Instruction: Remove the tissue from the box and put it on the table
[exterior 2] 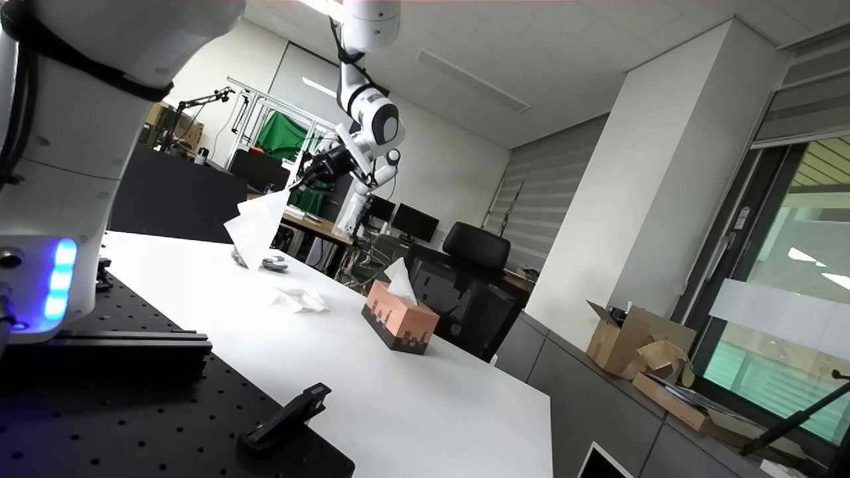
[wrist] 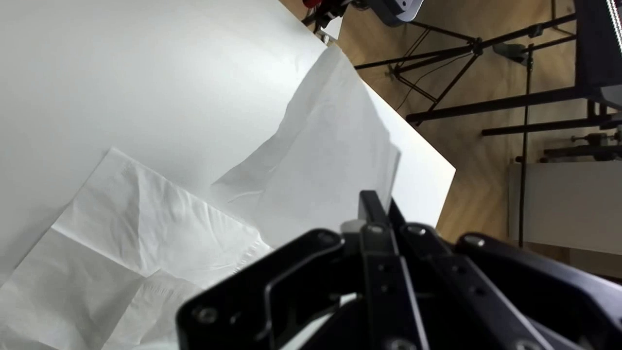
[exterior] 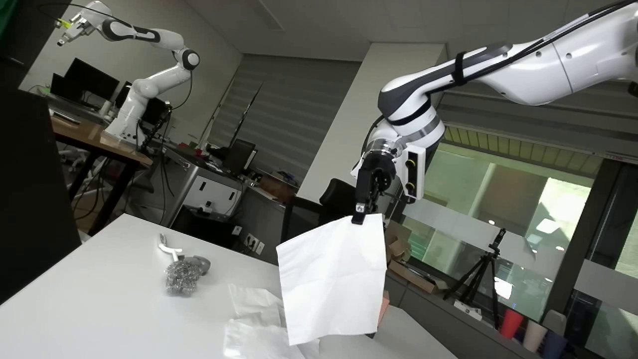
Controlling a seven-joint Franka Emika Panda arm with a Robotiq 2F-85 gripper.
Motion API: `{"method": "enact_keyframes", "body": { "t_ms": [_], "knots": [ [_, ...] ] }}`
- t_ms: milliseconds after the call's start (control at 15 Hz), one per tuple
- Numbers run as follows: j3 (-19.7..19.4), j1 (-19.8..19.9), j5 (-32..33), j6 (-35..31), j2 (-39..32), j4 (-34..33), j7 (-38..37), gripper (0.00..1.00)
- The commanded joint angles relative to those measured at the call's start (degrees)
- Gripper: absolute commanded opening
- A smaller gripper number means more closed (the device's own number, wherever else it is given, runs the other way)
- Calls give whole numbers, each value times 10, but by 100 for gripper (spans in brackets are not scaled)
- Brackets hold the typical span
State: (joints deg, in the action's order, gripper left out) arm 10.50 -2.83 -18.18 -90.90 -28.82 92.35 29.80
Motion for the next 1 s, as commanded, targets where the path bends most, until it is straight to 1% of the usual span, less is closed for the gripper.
{"method": "enact_keyframes", "body": {
  "t_ms": [0, 667, 800, 933],
  "knots": [
    [2, 2, 1, 1, -1, -2, -1, 1],
    [3, 4, 0, 1, -5, -3, 5, 0],
    [12, 6, -6, 10, -20, -11, 36, 0],
    [27, 13, -24, 29, -42, -26, 97, 0]
  ]
}}
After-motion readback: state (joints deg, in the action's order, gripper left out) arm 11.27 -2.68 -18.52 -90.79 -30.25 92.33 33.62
